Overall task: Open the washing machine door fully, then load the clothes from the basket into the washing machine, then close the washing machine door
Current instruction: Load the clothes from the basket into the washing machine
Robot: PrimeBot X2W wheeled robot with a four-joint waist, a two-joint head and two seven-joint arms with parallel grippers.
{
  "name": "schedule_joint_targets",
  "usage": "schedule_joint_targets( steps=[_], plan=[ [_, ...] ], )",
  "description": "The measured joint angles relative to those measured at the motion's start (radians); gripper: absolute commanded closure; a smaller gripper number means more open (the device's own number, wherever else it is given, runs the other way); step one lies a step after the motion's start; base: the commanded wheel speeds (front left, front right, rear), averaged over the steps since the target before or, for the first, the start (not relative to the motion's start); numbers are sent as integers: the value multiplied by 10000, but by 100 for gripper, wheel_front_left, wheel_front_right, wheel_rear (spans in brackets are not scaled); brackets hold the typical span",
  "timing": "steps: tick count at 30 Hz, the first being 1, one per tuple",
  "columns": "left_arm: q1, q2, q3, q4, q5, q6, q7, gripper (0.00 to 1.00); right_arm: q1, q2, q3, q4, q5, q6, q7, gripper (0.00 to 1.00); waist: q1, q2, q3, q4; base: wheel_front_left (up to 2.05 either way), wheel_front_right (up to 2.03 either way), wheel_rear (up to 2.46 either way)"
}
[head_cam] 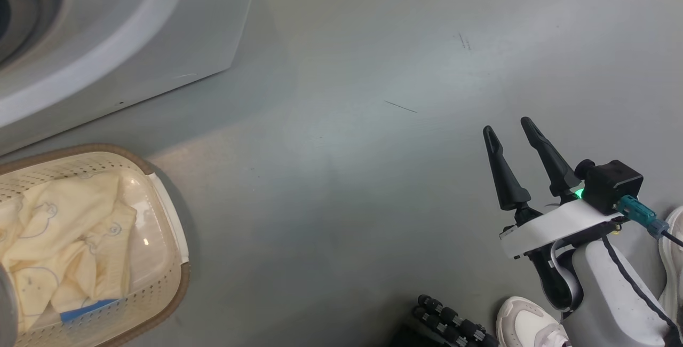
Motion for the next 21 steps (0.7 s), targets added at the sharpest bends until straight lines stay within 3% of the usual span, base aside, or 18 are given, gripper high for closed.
schedule_joint_targets(
  steps=[21],
  plan=[
    [1221,-1267,359,930,-458,82,-192,0,-211,-130,-431,92,-50,0,0,0,0,0,-1209,948,0,0,0]
  ],
)
